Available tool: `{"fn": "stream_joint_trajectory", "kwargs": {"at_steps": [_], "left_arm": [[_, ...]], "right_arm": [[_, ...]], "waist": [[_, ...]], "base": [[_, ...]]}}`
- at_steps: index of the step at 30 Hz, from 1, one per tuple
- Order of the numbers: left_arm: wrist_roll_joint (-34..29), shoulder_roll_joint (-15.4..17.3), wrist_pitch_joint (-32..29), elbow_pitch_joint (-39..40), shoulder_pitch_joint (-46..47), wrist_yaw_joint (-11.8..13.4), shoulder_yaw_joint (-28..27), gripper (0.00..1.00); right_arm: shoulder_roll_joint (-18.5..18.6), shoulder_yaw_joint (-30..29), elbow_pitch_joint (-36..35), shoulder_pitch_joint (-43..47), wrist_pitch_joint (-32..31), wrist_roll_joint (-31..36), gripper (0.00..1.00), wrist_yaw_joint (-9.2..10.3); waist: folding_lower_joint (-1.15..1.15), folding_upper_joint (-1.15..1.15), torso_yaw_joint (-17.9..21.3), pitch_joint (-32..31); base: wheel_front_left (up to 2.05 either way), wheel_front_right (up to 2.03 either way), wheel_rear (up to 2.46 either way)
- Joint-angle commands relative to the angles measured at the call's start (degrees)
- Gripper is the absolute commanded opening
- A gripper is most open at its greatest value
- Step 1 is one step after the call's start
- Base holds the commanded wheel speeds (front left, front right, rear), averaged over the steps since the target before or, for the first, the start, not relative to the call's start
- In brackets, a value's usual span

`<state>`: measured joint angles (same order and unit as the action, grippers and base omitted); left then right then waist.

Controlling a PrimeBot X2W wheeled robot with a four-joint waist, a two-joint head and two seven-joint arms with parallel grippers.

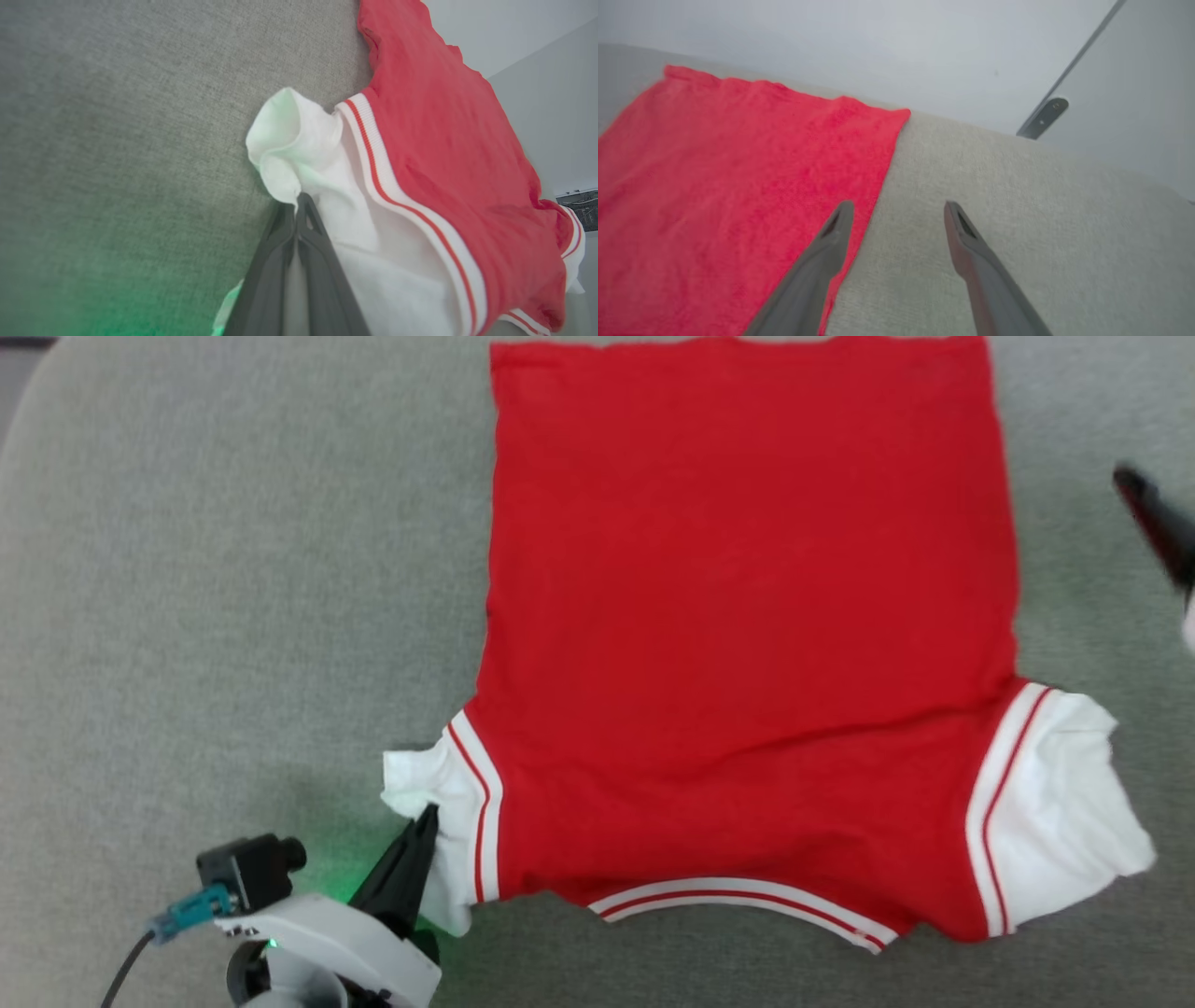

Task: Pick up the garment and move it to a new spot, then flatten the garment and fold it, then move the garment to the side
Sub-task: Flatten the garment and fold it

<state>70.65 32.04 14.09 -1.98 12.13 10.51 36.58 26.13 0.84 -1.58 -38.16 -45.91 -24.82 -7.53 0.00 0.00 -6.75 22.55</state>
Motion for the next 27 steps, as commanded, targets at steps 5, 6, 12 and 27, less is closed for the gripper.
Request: {"fn": "stream_joint_trajectory", "kwargs": {"at_steps": [5,6,12,27], "left_arm": [[-1.1,-0.74,-0.7,-0.11,2.75,-0.77,0.57,0.0],[-1.03,-0.8,-0.7,-0.34,2.95,-0.96,0.46,0.0],[-0.84,-0.68,-0.9,-1.23,3.33,-2.43,0.42,0.0],[-0.26,-1.12,-1.06,-3.59,3.57,-3.82,-0.26,0.0]], "right_arm": [[-1.63,0.85,13.94,-14.72,-0.82,5.76,1.0,0.09],[-2.2,0.67,16.71,-17.17,-0.76,7.07,1.0,0.09],[-5.2,-2.68,31.5,-29.12,-2.64,13.86,1.0,0.09],[-8.96,-9.34,48.51,-35.19,-2.27,27.82,1.0,0.09]], "waist": [[0.0,0.0,-4.88,7.11],[0.0,0.0,-5.58,7.72],[0.0,0.0,-8.85,9.89],[0.0,0.0,-10.83,14.27]], "base": [[0.0,0.0,0.0],[0.0,0.0,0.0],[0.0,0.0,0.0],[0.0,0.0,0.0]]}}
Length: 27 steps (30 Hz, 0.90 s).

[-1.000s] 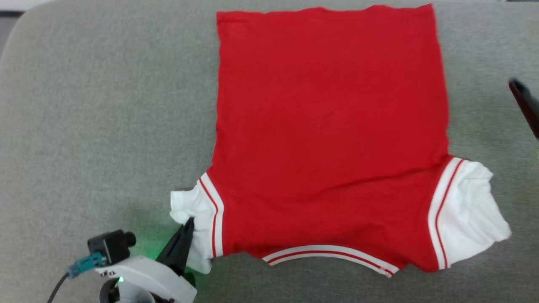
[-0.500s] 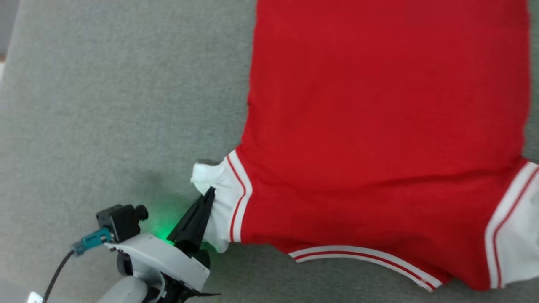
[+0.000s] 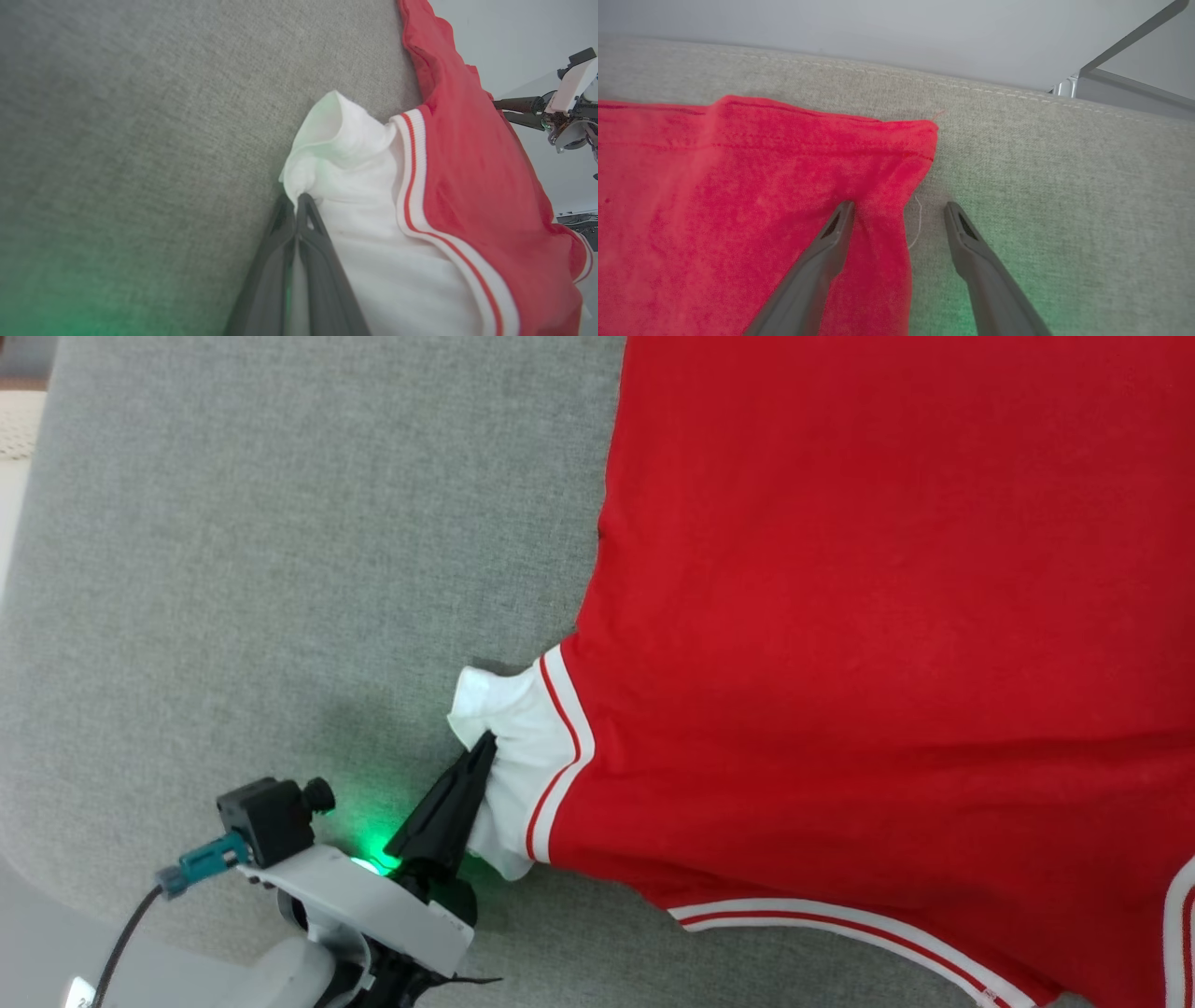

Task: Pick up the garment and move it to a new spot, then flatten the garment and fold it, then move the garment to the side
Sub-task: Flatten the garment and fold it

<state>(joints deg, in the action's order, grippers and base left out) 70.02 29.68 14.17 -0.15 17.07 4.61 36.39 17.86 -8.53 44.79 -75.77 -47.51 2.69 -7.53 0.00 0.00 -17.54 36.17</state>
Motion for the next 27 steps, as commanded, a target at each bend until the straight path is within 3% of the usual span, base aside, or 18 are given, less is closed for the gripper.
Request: {"fn": "stream_joint_trajectory", "kwargs": {"at_steps": [1,2,3,11,17,22,27], "left_arm": [[0.35,1.21,-1.16,-5.61,-1.08,2.05,-0.11,0.0],[0.4,1.2,-1.22,-5.8,-0.79,1.93,-0.18,0.0],[0.35,1.17,-1.28,-5.95,-0.5,1.89,-0.21,0.0],[-0.16,0.4,-1.19,-7.31,1.08,0.68,-0.24,0.0],[-1.1,-0.73,-0.48,-6.93,0.34,0.8,-0.55,0.0],[-1.49,-0.83,-0.59,-6.95,0.14,0.97,-0.05,0.0],[-1.49,-0.07,-1.33,-6.86,0.35,1.74,-0.29,0.0]], "right_arm": [[-1.06,-0.12,2.66,2.38,-0.46,0.52,0.5,0.09],[-1.39,-0.21,3.1,2.28,-0.22,0.64,0.32,0.08],[-1.6,-0.2,3.48,2.02,-0.04,0.72,0.0,0.08],[-1.74,-0.65,4.45,0.89,3.3,-0.36,0.0,0.09],[-1.65,6.59,4.16,2.95,4.36,-4.61,0.0,0.09],[2.81,16.27,-0.96,10.67,2.16,-14.28,0.0,0.09],[10.8,22.48,-14.25,21.09,-1.87,-27.13,0.0,0.09]], "waist": [[0.0,0.0,0.07,0.76],[0.0,0.0,0.23,0.81],[0.0,0.0,0.39,0.84],[0.0,0.0,1.47,-0.97],[0.0,0.0,3.32,-6.11],[0.0,0.0,5.25,-12.17],[0.0,0.0,7.85,-16.09]], "base": [[0.0,0.0,0.0],[0.0,0.0,0.0],[0.0,0.0,0.0],[0.0,0.0,0.0],[0.0,0.0,0.0],[0.0,0.0,0.0],[0.0,0.0,0.0]]}}
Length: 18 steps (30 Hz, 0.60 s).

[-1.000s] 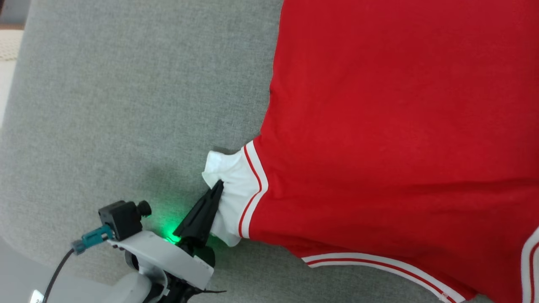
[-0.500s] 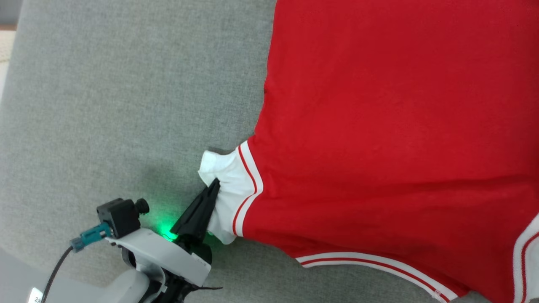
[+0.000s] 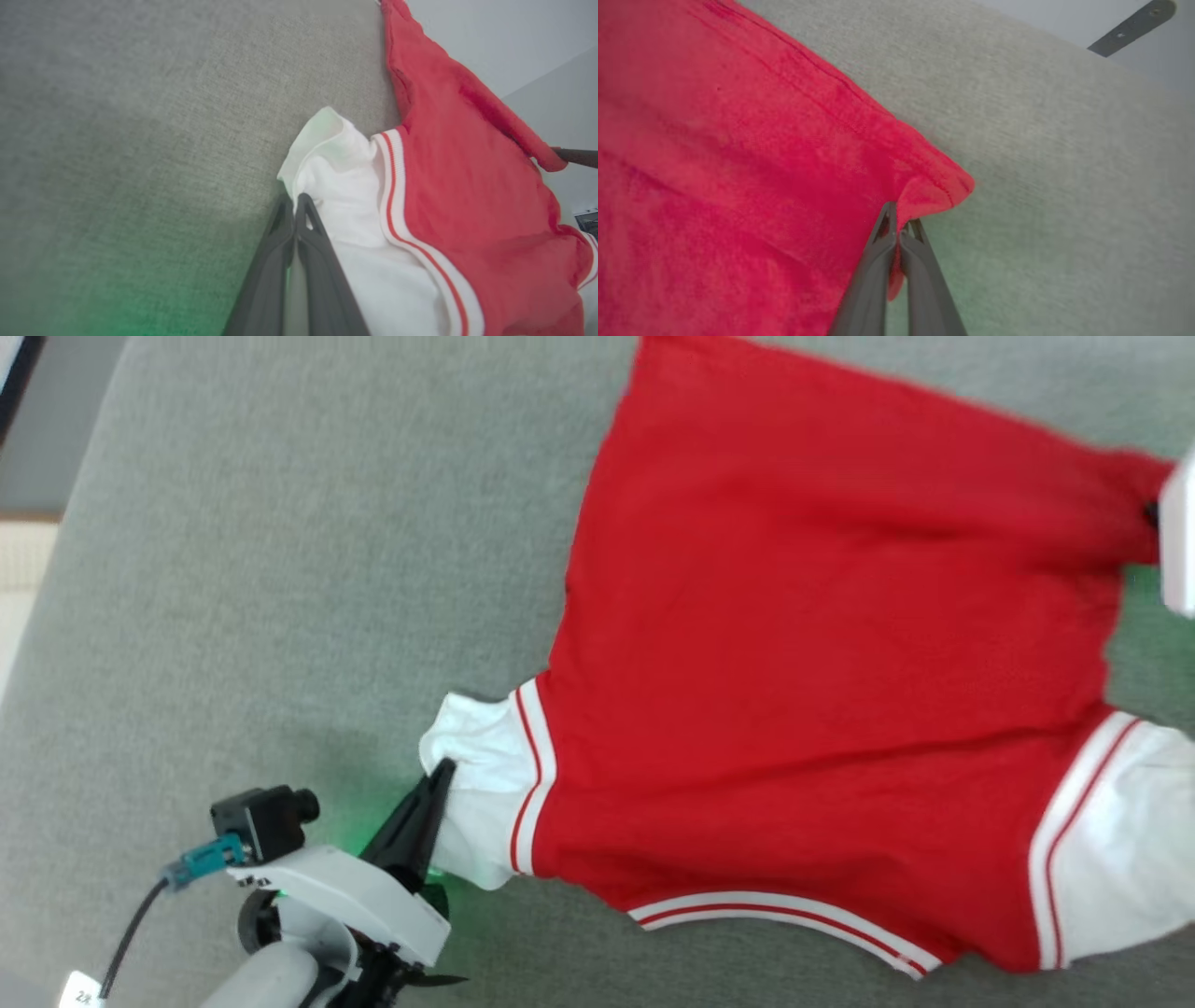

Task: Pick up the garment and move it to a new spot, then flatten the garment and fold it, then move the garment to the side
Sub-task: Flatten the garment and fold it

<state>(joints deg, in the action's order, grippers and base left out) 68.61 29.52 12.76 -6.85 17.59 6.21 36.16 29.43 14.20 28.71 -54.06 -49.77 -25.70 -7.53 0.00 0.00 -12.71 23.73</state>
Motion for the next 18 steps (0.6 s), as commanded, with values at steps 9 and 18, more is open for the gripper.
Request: {"fn": "stream_joint_trajectory", "kwargs": {"at_steps": [9,18], "left_arm": [[0.37,2.28,-0.85,1.18,-0.78,2.47,-1.35,0.0],[-0.13,4.21,-1.53,4.16,-1.36,4.36,-1.79,0.0]], "right_arm": [[7.67,-2.77,-22.41,22.98,-7.74,-15.23,0.0,0.09],[7.53,-8.51,-38.2,44.54,-12.6,-20.21,0.0,0.09]], "waist": [[0.0,0.0,7.65,-7.28],[0.0,0.0,10.76,-6.83]], "base": [[0.0,0.0,0.0],[0.0,0.0,0.0]]}}
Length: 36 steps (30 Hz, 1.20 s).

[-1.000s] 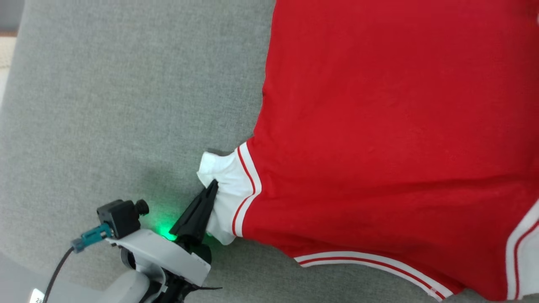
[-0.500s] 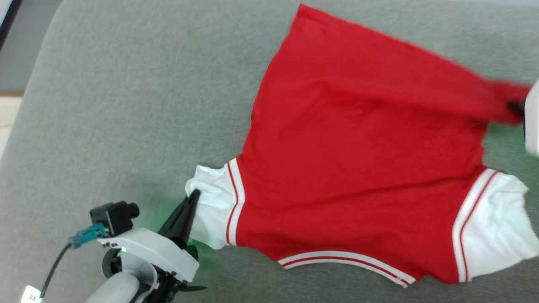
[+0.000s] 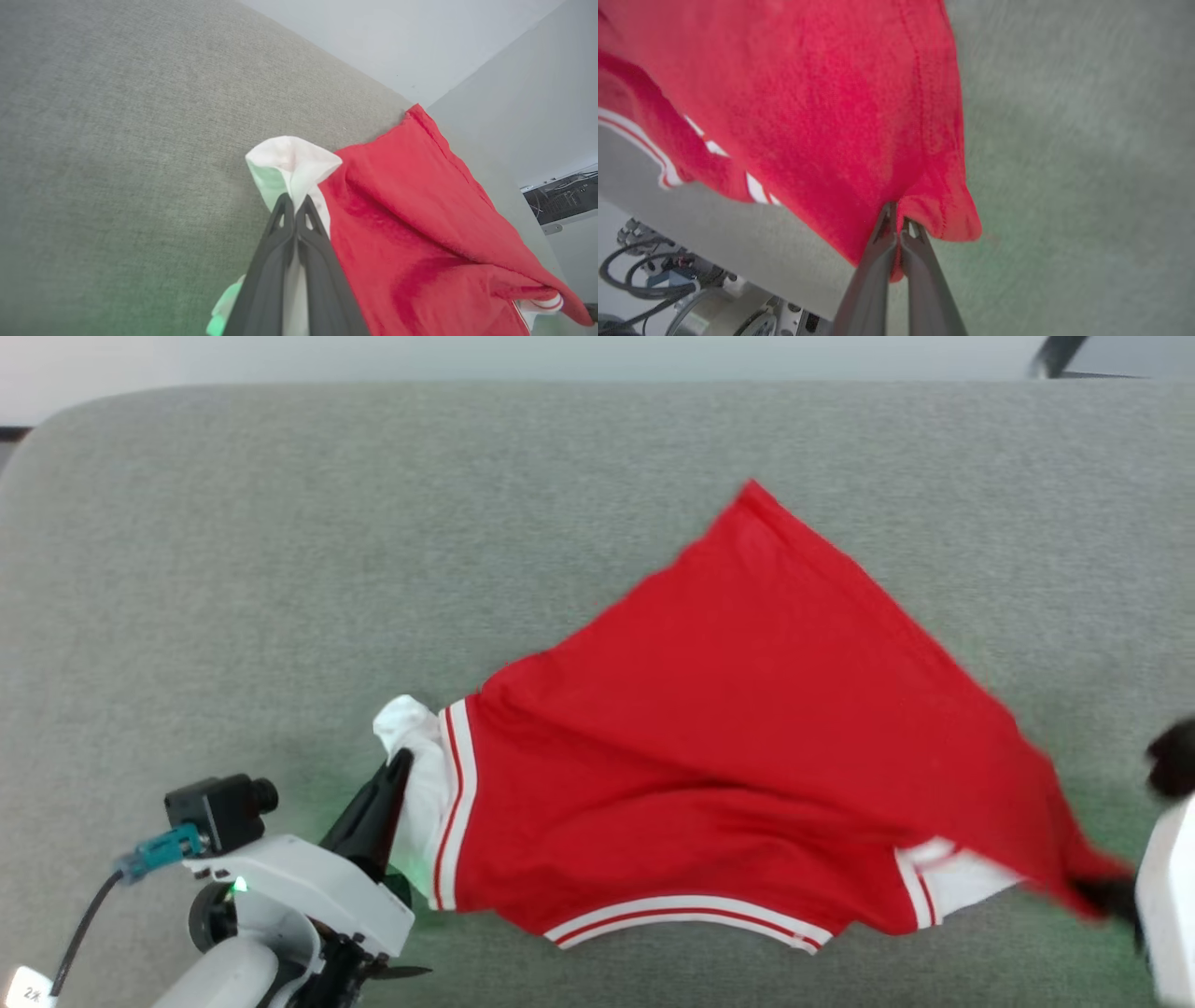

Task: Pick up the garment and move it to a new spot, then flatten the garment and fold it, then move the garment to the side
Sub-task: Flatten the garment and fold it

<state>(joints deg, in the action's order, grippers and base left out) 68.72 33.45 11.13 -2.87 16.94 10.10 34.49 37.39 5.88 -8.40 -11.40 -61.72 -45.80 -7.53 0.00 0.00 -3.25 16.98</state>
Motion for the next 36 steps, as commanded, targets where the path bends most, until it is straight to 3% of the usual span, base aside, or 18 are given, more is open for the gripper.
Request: {"fn": "stream_joint_trajectory", "kwargs": {"at_steps": [1,6,12,13,14,15,22,25,28,36], "left_arm": [[-0.28,0.4,0.06,0.38,-0.81,0.51,-0.13,0.0],[-0.52,1.07,0.25,0.91,-1.04,0.75,-0.41,0.0],[-0.44,1.44,0.14,0.8,-0.83,0.23,-0.55,0.0],[-0.47,1.49,0.07,0.69,-0.75,0.08,-0.49,0.0],[-0.5,1.54,0.02,0.59,-0.66,-0.08,-0.45,0.0],[-0.55,1.44,-0.1,0.49,-0.52,-0.1,-0.32,0.0],[-1.02,0.18,-0.42,-0.14,0.5,-1.19,0.94,0.0],[-1.25,-0.11,-0.28,-0.23,0.99,-1.57,1.1,0.0],[-1.3,-0.65,-0.24,-0.52,1.81,-1.88,1.11,0.0],[-1.69,-2.75,-0.32,-2.29,4.26,-3.14,2.0,0.0]], "right_arm": [[-0.44,-0.27,-2.66,3.76,-1.6,-0.23,0.0,0.09],[-0.63,0.37,-8.38,11.26,-4.53,0.75,0.0,0.09],[1.86,4.68,-5.14,10.88,1.68,-0.26,0.0,0.09],[2.74,5.53,-3.93,9.81,3.86,-0.61,0.46,0.09],[4.03,6.66,-2.88,8.89,5.89,-1.28,0.84,0.09],[5.54,7.78,-2.23,7.9,8.23,-2.29,1.0,0.09],[19.56,10.71,0.1,-1.3,26.23,-9.56,1.0,0.09],[21.98,10.69,1.84,-7.98,31.37,-7.76,1.0,0.09],[18.77,11.97,2.84,-16.38,31.78,-3.3,1.0,0.09],[1.05,18.15,6.14,-30.49,19.85,9.19,1.0,0.09]], "waist": [[0.0,0.0,1.55,0.05],[0.0,0.0,2.63,0.74],[0.0,0.0,2.95,1.58],[0.0,0.0,2.9,1.66],[0.0,0.0,2.81,1.69],[0.0,0.0,2.59,1.65],[0.0,0.0,0.03,1.82],[0.0,0.0,-1.25,2.79],[0.0,0.0,-2.48,4.12],[0.0,0.0,-5.6,7.56]], "base": [[0.0,0.0,0.0],[0.0,0.0,0.0],[0.0,0.0,0.0],[0.0,0.0,0.0],[0.0,0.0,0.0],[0.0,0.0,0.0],[0.0,0.0,0.0],[0.0,0.0,0.0],[0.0,0.0,0.0],[0.0,0.0,0.0]]}}
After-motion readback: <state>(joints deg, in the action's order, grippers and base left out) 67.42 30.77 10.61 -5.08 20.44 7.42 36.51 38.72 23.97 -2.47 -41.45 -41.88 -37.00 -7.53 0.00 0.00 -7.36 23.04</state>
